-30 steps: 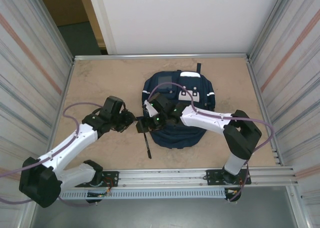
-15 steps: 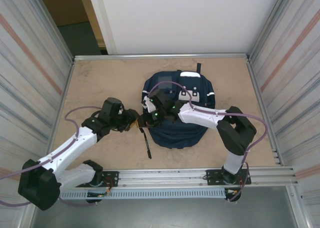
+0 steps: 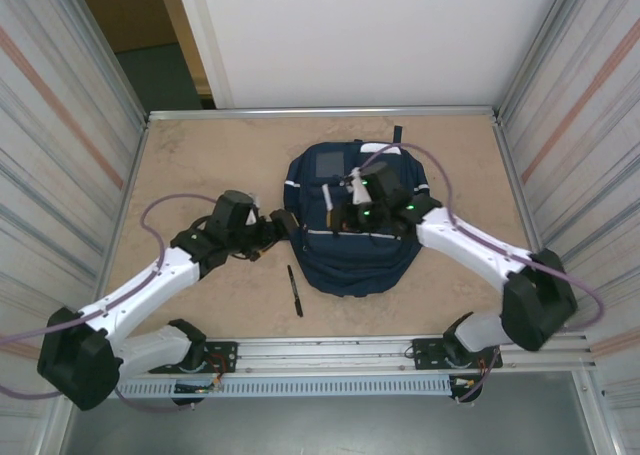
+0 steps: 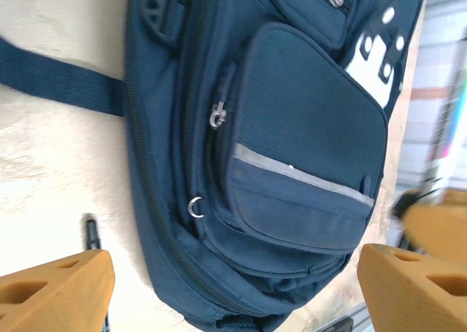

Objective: Pack the student bag

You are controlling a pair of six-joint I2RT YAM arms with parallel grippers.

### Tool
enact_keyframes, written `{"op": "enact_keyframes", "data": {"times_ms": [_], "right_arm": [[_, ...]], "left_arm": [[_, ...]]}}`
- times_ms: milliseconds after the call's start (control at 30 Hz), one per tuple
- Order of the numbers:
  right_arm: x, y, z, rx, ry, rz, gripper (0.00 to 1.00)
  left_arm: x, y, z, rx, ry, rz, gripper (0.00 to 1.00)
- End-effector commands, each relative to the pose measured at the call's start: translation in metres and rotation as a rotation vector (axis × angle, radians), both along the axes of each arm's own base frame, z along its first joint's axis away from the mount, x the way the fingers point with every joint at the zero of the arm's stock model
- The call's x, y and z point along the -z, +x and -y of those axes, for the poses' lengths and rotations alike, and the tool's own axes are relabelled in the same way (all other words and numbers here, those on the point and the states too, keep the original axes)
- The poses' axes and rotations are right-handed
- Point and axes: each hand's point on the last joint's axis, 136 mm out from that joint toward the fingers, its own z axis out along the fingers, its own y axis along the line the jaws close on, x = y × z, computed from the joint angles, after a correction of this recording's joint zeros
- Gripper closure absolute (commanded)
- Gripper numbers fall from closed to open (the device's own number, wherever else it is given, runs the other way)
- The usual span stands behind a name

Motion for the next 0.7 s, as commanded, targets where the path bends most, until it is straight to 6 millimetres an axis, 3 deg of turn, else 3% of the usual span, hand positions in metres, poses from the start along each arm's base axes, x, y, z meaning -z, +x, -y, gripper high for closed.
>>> {"op": "enact_keyframes", "data": {"times_ms": [0, 167, 367, 533, 667], "right_arm": [[-0.007, 0.004, 0.047, 0.108, -0.098, 0.098, 0.93], [-0.027, 0.001, 0.085, 0.208, -0.128, 0.202, 0.95], [-0.033, -0.012, 0.102, 0.244, -0.128, 0.26, 0.97], [-0.033, -0.017, 0.106, 0.258, -0.102, 0.275, 0.98], [-0.036, -0.022, 0.101, 0.219, -0.091, 0.281, 0.96]], "left_arm": [[0.0, 0.006, 0.018, 0.078, 0.036, 0.013, 0.14], [0.026, 0.013, 0.046, 0.087, 0.045, -0.101, 0.3], [0.031, 0.024, 0.084, 0.099, 0.041, -0.117, 0.36], [0.037, 0.033, 0.105, 0.092, -0.003, -0.145, 0.5], [0.035, 0.036, 0.111, 0.083, -0.029, -0.163, 0.68]]}}
